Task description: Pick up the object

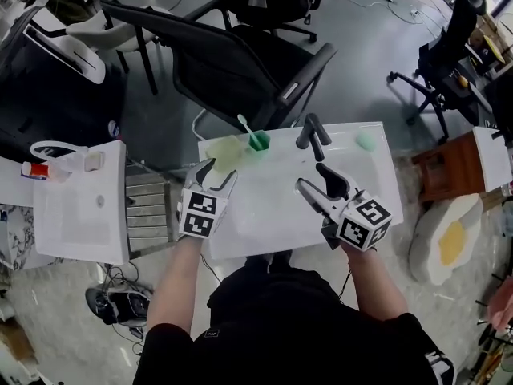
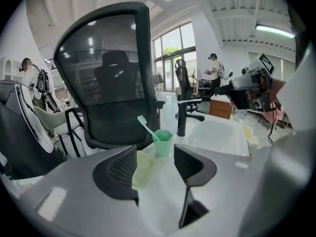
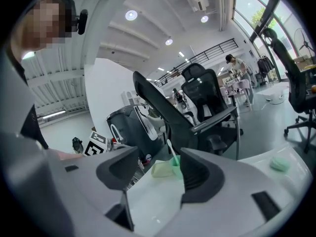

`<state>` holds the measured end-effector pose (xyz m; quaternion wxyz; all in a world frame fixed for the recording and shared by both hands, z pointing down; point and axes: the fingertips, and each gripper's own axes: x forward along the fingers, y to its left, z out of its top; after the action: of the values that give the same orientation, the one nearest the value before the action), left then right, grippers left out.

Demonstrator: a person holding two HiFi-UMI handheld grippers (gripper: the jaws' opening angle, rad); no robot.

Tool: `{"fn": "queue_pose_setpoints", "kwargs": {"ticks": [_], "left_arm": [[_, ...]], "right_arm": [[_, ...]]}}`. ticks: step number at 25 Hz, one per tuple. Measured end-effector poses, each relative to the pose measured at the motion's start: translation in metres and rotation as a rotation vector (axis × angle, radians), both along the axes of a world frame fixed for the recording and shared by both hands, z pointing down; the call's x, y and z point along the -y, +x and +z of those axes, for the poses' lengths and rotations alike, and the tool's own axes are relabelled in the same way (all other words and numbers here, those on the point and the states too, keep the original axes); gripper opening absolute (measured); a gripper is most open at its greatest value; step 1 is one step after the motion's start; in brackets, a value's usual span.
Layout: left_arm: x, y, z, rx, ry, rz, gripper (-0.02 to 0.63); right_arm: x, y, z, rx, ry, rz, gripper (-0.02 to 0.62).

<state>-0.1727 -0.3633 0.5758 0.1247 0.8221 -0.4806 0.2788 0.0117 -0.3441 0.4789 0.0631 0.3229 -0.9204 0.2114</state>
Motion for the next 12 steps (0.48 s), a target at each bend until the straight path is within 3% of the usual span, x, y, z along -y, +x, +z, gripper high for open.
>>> {"fn": "queue_pose_setpoints", "kwargs": {"ticks": [12], "left_arm": [[0.018,0.001,0.096,0.112,-0.164,0.066,0.244]], "right_arm": [[-0.001,-0.005,0.042,-0.041,-0.082,-0.001,0.255]]}}
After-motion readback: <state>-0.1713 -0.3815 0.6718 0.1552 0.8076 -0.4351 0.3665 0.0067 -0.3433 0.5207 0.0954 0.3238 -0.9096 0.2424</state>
